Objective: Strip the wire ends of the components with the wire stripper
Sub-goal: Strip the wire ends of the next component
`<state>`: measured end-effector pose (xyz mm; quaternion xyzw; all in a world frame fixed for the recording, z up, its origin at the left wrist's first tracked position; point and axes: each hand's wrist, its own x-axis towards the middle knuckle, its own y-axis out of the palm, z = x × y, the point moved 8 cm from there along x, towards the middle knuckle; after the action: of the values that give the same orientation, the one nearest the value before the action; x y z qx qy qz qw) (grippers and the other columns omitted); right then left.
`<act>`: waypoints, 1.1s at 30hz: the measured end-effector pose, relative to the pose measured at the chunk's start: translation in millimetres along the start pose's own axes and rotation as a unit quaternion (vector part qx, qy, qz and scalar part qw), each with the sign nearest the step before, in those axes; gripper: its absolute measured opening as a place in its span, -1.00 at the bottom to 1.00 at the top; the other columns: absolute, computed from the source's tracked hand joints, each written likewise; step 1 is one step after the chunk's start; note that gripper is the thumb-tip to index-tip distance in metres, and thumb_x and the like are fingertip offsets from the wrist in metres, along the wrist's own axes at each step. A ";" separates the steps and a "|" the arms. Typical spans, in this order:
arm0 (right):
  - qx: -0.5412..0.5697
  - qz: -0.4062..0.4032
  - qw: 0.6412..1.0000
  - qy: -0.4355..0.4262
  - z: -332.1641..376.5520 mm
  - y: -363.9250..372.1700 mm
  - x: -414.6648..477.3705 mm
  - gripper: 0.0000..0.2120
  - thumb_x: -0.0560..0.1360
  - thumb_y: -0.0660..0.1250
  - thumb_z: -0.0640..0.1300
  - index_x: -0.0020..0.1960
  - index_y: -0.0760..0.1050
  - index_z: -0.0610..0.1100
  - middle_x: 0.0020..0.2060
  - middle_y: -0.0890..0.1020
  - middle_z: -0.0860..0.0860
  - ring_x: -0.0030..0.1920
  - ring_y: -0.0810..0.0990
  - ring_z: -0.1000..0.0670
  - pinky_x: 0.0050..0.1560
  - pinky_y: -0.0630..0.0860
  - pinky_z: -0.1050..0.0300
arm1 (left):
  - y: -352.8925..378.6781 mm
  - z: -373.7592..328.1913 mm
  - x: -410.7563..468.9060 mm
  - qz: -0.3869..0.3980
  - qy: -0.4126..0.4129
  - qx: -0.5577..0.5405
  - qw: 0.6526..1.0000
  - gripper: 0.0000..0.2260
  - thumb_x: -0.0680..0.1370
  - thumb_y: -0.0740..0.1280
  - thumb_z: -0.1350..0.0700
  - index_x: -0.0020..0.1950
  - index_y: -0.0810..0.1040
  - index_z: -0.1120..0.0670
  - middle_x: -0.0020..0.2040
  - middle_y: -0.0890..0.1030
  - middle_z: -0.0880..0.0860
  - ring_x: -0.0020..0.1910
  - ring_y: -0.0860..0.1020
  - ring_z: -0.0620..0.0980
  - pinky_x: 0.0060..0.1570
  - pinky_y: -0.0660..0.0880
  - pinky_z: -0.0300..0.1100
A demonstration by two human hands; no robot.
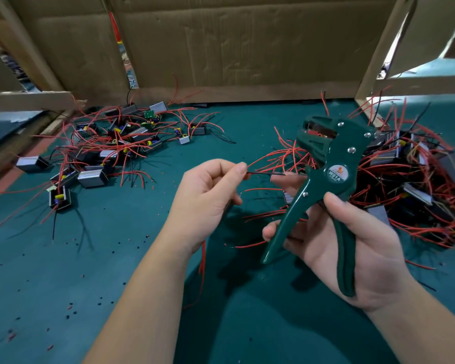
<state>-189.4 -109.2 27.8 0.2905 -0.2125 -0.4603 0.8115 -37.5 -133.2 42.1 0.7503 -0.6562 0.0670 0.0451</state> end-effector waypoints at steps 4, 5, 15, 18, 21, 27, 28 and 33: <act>-0.018 0.002 1.000 -0.007 3.7 -0.8 -0.2 -0.34 0.29 0.54 -0.03 0.27 0.42 -0.31 0.35 0.47 -0.17 -0.16 0.62 -0.33 -0.05 0.57 -0.17 | 16.4 5.5 -2.9 0.077 -0.014 0.009 0.997 -0.82 0.59 0.26 0.11 -0.22 0.47 0.09 -0.56 0.46 -0.03 -0.38 0.55 0.00 -0.34 0.43 -0.37; -0.020 0.004 1.000 -0.005 2.6 -0.6 -0.9 -0.37 0.29 0.54 -0.03 0.25 0.46 -0.30 0.34 0.48 -0.19 -0.16 0.62 -0.33 -0.06 0.56 -0.18 | 20.3 7.1 -4.1 0.098 -0.019 0.013 0.995 -0.82 0.58 0.26 0.08 -0.21 0.46 0.08 -0.53 0.50 -0.01 -0.35 0.55 0.03 -0.25 0.44 -0.28; -0.044 -0.003 0.999 0.001 -1.8 1.2 -1.5 -0.52 0.31 0.53 0.00 0.17 0.60 -0.16 0.24 0.57 -0.17 -0.17 0.63 -0.31 -0.01 0.56 -0.23 | 16.0 9.5 -2.8 0.028 -0.020 -0.024 0.999 -0.82 0.63 0.18 0.14 -0.16 0.43 0.10 -0.37 0.60 -0.04 -0.41 0.57 -0.10 -0.37 0.48 -0.32; -0.032 0.021 0.999 0.036 -5.3 5.6 -2.9 -0.45 0.29 0.55 0.00 0.20 0.56 -0.23 0.29 0.53 -0.19 -0.18 0.62 -0.34 -0.07 0.56 -0.17 | 4.9 6.9 -0.5 -0.025 -0.008 -0.026 0.999 -0.81 0.63 0.21 0.14 -0.18 0.46 0.09 -0.47 0.47 -0.11 -0.51 0.40 -0.20 -0.48 0.37 -0.38; 0.031 0.097 0.990 0.098 -8.0 17.3 -7.6 -0.40 0.34 0.49 -0.01 0.29 0.48 -0.26 0.34 0.47 -0.22 -0.15 0.62 -0.30 -0.02 0.55 -0.12 | -2.2 1.7 1.0 -0.038 0.009 -0.024 0.999 -0.81 0.60 0.27 0.12 -0.21 0.53 0.06 -0.50 0.41 -0.12 -0.53 0.35 -0.21 -0.51 0.31 -0.41; 0.013 -0.048 0.991 0.123 -11.0 -9.3 0.4 -0.42 0.22 0.41 -0.05 0.24 0.55 -0.18 -0.07 0.63 -0.33 -0.18 0.65 -0.27 -0.13 0.61 -0.08 | -18.0 -5.7 1.1 -0.083 0.022 -0.015 0.996 -0.77 0.54 0.36 0.14 -0.31 0.65 -0.04 -0.56 0.36 -0.09 -0.55 0.28 -0.17 -0.54 0.21 -0.36; -0.001 -0.062 0.989 0.136 -15.1 -12.1 0.0 -0.43 0.22 0.39 -0.06 0.22 0.56 -0.18 -0.13 0.63 -0.31 -0.19 0.64 -0.28 -0.14 0.61 -0.09 | -18.4 -6.9 1.0 -0.086 0.025 -0.018 0.996 -0.78 0.54 0.37 0.14 -0.31 0.64 -0.02 -0.56 0.36 -0.09 -0.55 0.28 -0.17 -0.54 0.21 -0.36; -0.015 0.014 0.983 0.182 -29.3 4.6 -4.7 -0.34 0.16 0.56 -0.02 0.21 0.55 -0.23 -0.16 0.61 -0.32 -0.17 0.62 -0.32 -0.02 0.53 -0.20 | -14.3 -11.8 -0.1 -0.084 0.042 -0.022 0.995 -0.85 0.52 0.38 0.14 -0.26 0.57 0.05 -0.53 0.39 -0.13 -0.54 0.27 -0.20 -0.52 0.21 -0.40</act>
<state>-170.9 -95.2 8.8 0.3544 -0.0588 -0.3913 0.8472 -23.8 -129.4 54.1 0.7978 -0.5900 0.0806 0.0946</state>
